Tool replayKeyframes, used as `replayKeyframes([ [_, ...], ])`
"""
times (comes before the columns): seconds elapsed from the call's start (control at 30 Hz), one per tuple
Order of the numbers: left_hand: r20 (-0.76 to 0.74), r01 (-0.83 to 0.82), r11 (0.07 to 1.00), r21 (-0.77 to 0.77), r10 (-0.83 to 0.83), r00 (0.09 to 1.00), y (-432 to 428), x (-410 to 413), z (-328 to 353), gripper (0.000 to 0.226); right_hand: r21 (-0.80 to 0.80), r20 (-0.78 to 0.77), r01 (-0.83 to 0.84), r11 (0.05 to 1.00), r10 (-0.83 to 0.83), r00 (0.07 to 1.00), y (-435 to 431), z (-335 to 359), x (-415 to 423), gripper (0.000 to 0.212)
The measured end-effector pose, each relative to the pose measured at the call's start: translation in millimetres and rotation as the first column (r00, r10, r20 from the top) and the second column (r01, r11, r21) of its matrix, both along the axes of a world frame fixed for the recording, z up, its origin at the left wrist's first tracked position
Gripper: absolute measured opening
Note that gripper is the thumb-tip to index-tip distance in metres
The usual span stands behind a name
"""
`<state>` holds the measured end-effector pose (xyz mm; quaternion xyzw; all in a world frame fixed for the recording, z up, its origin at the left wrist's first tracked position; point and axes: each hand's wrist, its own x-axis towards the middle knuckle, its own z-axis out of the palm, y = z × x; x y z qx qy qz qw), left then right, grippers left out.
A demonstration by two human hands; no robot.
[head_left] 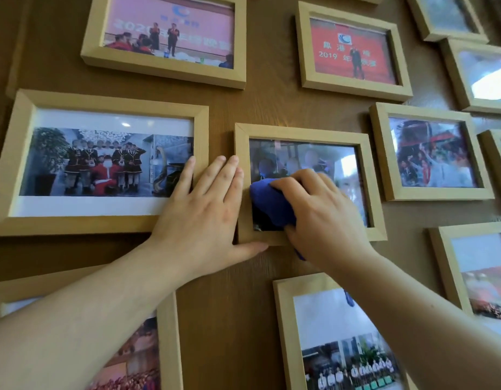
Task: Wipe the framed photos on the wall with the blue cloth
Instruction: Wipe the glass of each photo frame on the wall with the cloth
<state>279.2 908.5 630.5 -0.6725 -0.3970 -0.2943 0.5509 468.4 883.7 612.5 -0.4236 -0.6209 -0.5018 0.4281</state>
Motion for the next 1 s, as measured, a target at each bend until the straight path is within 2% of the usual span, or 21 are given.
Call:
replayKeyframes([
  [0.2, -0.002, 0.025, 1.0, 0.0, -0.025, 1.0, 3, -1, -1, 0.117, 0.036, -0.141, 0.13, 0.991, -0.124, 0.982, -4, 27, 55, 0.05],
  [0.33, -0.003, 0.03, 1.0, 0.002, -0.03, 1.0, 4, 0, -1, 0.116, 0.014, -0.245, 0.147, 0.989, -0.14, 0.959, -12, 40, 81, 0.049],
  [0.47, 0.003, 0.033, 0.999, -0.004, -0.033, 0.999, 3, -2, -2, 0.116, 0.009, -0.208, 0.124, 0.992, -0.119, 0.971, -11, 37, 82, 0.051],
  [0.7, 0.01, 0.041, 0.999, 0.019, -0.042, 0.999, -2, -18, -7, 0.111, 0.064, -0.112, -0.023, 0.998, 0.03, 0.993, -14, 32, 45, 0.053],
  [1.0, 0.069, 0.019, 0.993, 0.113, -0.027, 0.997, -34, -114, 6, 0.11, 0.115, -0.096, -0.142, 0.983, 0.153, 0.984, -26, 54, -52, 0.052],
])
